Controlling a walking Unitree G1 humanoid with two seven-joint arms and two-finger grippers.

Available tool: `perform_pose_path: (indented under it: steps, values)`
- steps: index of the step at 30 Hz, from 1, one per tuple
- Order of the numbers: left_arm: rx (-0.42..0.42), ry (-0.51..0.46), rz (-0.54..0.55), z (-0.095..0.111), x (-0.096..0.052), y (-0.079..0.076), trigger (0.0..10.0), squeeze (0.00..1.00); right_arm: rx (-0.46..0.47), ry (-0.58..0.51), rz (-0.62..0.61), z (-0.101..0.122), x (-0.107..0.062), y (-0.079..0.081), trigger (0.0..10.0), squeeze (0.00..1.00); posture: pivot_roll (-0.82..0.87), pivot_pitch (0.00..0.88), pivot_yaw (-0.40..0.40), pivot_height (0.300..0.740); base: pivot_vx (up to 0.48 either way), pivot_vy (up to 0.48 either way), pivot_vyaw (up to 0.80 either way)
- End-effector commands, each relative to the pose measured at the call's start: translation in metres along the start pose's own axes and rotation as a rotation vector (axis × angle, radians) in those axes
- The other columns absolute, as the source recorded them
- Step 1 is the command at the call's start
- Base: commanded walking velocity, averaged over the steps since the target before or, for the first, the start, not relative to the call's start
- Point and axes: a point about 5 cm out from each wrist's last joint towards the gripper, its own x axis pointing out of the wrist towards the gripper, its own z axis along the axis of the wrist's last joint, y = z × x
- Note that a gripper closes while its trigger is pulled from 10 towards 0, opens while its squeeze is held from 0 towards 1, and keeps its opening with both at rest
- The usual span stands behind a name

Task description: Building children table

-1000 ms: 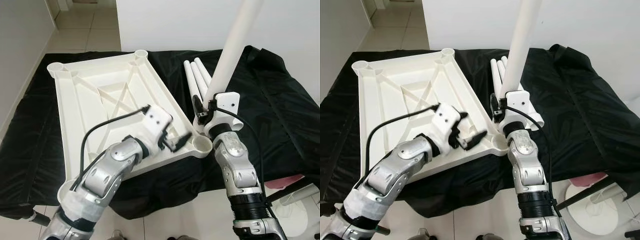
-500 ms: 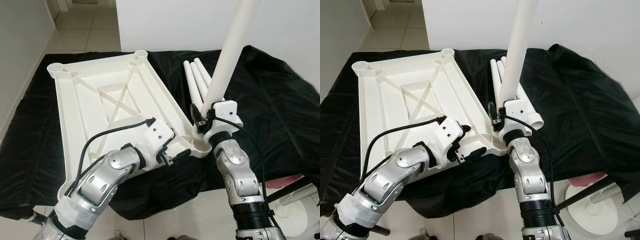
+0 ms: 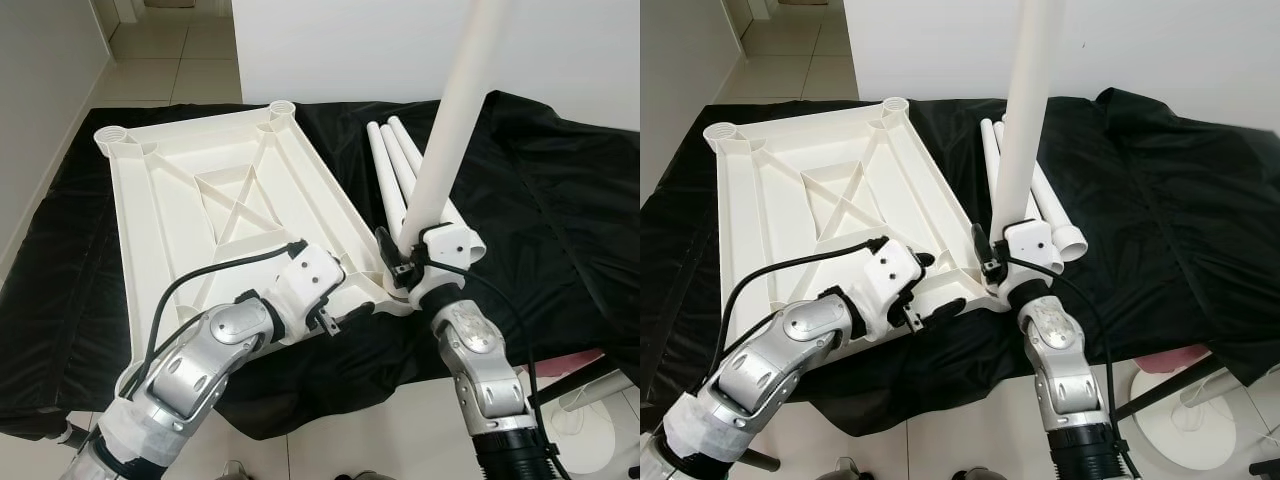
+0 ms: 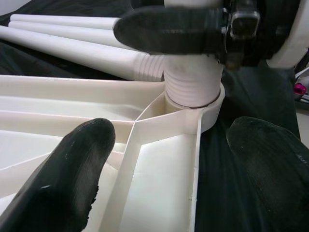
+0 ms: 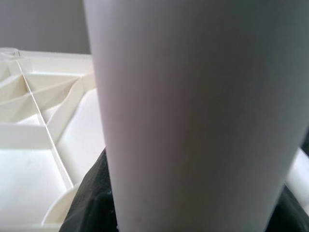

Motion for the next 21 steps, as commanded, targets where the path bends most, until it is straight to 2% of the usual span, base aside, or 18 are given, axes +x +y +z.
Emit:
perform_pose_path:
  steps: [1,6,10,16,19,20,21]
  values:
    - [-0.001,-0.007,-0.085,0.002,0.0,-0.007,10.0,0.0,0.0,0.0,0.008,-0.001,-0.002,0.0,10.0,0.0,-0.03,0.085,-0.021,0.74,0.0,0.0,0.0]
    - [0.004,-0.012,-0.076,0.005,0.001,-0.004,10.0,0.0,0.012,0.022,0.038,-0.012,-0.007,0.001,10.0,0.0,-0.03,0.092,-0.019,0.74,0.0,0.0,0.0]
    - [0.004,-0.015,-0.069,0.006,0.001,-0.003,10.0,0.0,0.038,0.061,0.039,-0.027,-0.01,-0.004,10.0,0.0,-0.03,0.098,-0.014,0.74,0.0,0.0,0.0]
    - [0.006,-0.016,-0.065,0.008,0.0,-0.001,10.0,0.0,-0.056,0.081,0.173,-0.042,-0.012,-0.001,10.0,0.0,-0.04,0.103,-0.01,0.74,0.0,0.0,0.0]
    - [0.007,-0.017,-0.063,0.009,0.0,0.0,10.0,0.0,-0.04,0.105,0.205,-0.049,-0.014,0.001,10.0,0.0,-0.04,0.105,-0.011,0.74,0.0,0.0,0.0]
    - [0.008,-0.018,-0.06,0.009,0.0,0.0,10.0,0.0,0.006,0.117,0.204,-0.051,-0.014,0.001,10.0,0.0,-0.03,0.109,-0.014,0.74,0.0,0.0,0.0]
    - [0.008,-0.018,-0.06,0.009,0.0,0.0,10.0,0.0,0.006,0.117,0.204,-0.051,-0.014,0.001,10.0,0.0,-0.03,0.109,-0.014,0.74,0.0,0.0,0.0]
